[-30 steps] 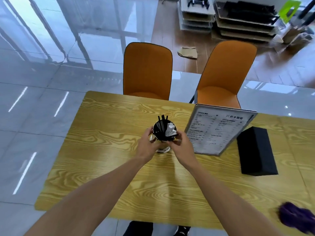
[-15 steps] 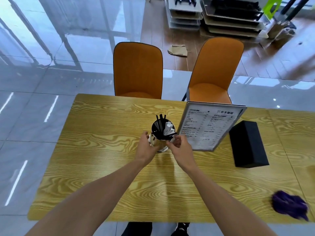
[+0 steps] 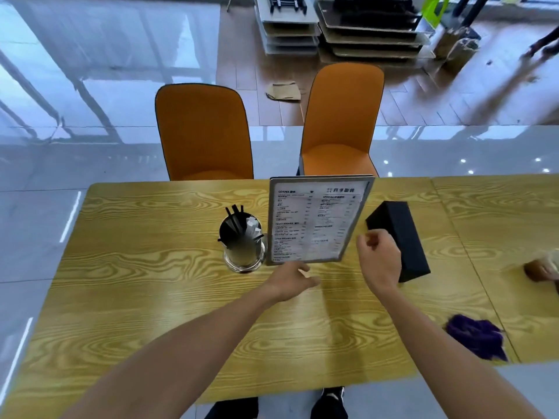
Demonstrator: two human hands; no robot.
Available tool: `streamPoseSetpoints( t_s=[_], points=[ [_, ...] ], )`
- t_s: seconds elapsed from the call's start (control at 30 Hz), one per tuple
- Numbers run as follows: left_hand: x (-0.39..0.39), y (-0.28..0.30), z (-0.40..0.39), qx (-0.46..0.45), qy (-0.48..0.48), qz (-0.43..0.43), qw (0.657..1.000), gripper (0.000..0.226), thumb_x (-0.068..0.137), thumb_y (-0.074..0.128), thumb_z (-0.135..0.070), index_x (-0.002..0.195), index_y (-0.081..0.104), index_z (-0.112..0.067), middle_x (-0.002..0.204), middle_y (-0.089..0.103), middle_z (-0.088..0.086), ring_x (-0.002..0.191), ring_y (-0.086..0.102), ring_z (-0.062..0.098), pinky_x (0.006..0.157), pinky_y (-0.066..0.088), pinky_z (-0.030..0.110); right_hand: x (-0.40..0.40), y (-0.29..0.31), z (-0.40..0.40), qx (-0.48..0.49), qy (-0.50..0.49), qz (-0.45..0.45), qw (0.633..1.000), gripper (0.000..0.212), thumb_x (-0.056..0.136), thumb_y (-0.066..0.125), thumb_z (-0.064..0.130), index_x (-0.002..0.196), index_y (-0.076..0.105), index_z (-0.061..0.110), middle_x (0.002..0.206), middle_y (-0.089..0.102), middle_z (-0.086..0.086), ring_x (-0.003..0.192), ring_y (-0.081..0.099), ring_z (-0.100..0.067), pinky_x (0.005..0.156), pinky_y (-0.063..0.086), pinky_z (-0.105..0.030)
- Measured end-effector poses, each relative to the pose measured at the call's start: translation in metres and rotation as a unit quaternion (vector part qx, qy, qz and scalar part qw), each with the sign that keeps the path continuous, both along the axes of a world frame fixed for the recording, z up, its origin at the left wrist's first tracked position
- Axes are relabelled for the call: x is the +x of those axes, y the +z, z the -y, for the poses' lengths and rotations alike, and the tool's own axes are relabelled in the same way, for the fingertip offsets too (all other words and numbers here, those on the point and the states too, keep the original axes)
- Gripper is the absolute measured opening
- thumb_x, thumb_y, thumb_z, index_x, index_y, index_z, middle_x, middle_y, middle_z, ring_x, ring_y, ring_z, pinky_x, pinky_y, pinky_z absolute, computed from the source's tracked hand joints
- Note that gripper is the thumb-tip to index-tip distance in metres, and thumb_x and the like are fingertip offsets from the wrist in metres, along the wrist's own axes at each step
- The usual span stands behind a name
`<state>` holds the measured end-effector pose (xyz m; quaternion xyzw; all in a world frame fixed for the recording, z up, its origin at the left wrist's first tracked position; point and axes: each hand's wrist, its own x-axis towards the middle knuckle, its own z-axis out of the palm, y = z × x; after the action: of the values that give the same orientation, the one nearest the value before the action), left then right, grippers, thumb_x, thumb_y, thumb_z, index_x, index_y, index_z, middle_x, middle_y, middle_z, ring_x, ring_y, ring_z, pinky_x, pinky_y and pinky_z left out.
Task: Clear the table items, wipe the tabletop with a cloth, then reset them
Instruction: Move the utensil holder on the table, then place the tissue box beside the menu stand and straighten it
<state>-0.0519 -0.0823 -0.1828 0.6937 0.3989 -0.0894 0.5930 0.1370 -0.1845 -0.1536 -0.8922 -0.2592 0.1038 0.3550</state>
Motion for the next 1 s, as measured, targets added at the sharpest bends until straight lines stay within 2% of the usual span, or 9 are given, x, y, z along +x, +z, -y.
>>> streamPoseSetpoints(
  t_s=[0.1,0.2,0.27,0.37,0.43,0.57,0.7,0.87,1.0],
  points=[
    [0.043,0.011,0.015,0.011,0.004,0.035,0.999,0.065,0.089,0.071,-0.05,0.142,0.053,-0.015,0.127,0.061,0.005,0.114,0.061,0.021,0.092,0.05,0.033,0.058,0.005,0.011,-0.08,-0.035,0.053,0.995,0.039,0.094,0.063,0.034,0.123,0.057,0.009,0.116,0.058,-0.01,0.112,0.051,-0.028,0.088,0.046,-0.04],
    [0.082,0.017,0.033,0.012,0.037,0.063,0.997,0.061,0.091,0.07,-0.046,0.142,0.053,-0.016,0.132,0.058,0.004,0.121,0.057,0.018,0.093,0.047,0.031,0.112,0.01,0.021,-0.178,-0.068,-0.019,0.982,0.057,0.09,0.066,0.036,0.128,0.049,-0.003,0.131,0.05,-0.023,0.124,0.044,-0.037,0.103,0.041,-0.048],
    [0.104,0.017,0.047,0.006,0.071,0.066,0.995,0.059,0.092,0.069,-0.045,0.141,0.054,-0.016,0.131,0.059,0.005,0.122,0.058,0.018,0.097,0.05,0.034,0.139,0.011,0.029,-0.185,-0.086,-0.135,0.97,0.058,0.089,0.068,0.037,0.126,0.05,-0.003,0.128,0.053,-0.021,0.119,0.051,-0.037,0.097,0.048,-0.052],
    [0.135,0.014,0.065,-0.001,0.116,0.066,0.991,0.057,0.091,0.07,-0.044,0.139,0.056,-0.016,0.128,0.061,0.005,0.12,0.059,0.018,0.1,0.051,0.035,0.167,0.008,0.041,-0.154,-0.047,-0.244,0.956,0.038,0.091,0.067,0.037,0.105,0.063,0.002,0.103,0.065,-0.013,0.089,0.061,-0.027,0.076,0.053,-0.044],
    [0.154,0.012,0.076,-0.006,0.139,0.065,0.988,0.055,0.092,0.069,-0.043,0.139,0.057,-0.017,0.127,0.061,0.004,0.118,0.06,0.018,0.098,0.051,0.033,0.181,0.002,0.045,-0.153,-0.012,-0.282,0.947,0.033,0.092,0.066,0.037,0.104,0.064,0.007,0.101,0.067,-0.011,0.09,0.063,-0.027,0.082,0.055,-0.045],
    [0.184,0.011,0.099,-0.018,0.173,0.064,0.983,0.052,0.093,0.069,-0.039,0.139,0.057,-0.016,0.127,0.06,0.004,0.118,0.06,0.016,0.101,0.052,0.038,0.196,-0.01,0.049,-0.167,0.026,-0.313,0.934,0.026,0.093,0.066,0.035,0.103,0.063,0.011,0.103,0.069,-0.008,0.094,0.065,-0.024,0.084,0.058,-0.046],
    [0.202,0.009,0.11,-0.026,0.188,0.062,0.98,0.052,0.094,0.067,-0.038,0.14,0.056,-0.017,0.13,0.061,0.005,0.119,0.06,0.018,0.099,0.051,0.032,0.201,-0.015,0.049,-0.177,0.028,-0.353,0.918,0.027,0.091,0.067,0.035,0.104,0.062,0.011,0.102,0.069,-0.009,0.09,0.066,-0.024,0.063,0.054,-0.037],
    [0.205,0.004,0.114,-0.047,0.205,0.069,0.975,0.047,0.095,0.067,-0.029,0.139,0.057,-0.018,0.12,0.064,-0.001,0.098,0.061,0.002,0.074,0.045,0.009,0.197,-0.019,0.043,-0.158,0.059,-0.368,0.915,0.037,0.086,0.072,0.037,0.11,0.061,0.011,0.101,0.071,-0.009,0.09,0.069,-0.026,0.064,0.055,-0.038],
    [0.197,0.0,0.111,-0.056,0.247,0.061,0.965,0.038,0.093,0.069,-0.027,0.128,0.059,-0.018,0.1,0.068,-0.008,0.089,0.065,0.001,0.068,0.051,0.011,0.184,-0.021,0.029,-0.166,0.096,-0.34,0.921,0.043,0.08,0.08,0.04,0.102,0.062,0.008,0.087,0.072,-0.006,0.075,0.07,-0.02,0.056,0.056,-0.035]
  ],
)
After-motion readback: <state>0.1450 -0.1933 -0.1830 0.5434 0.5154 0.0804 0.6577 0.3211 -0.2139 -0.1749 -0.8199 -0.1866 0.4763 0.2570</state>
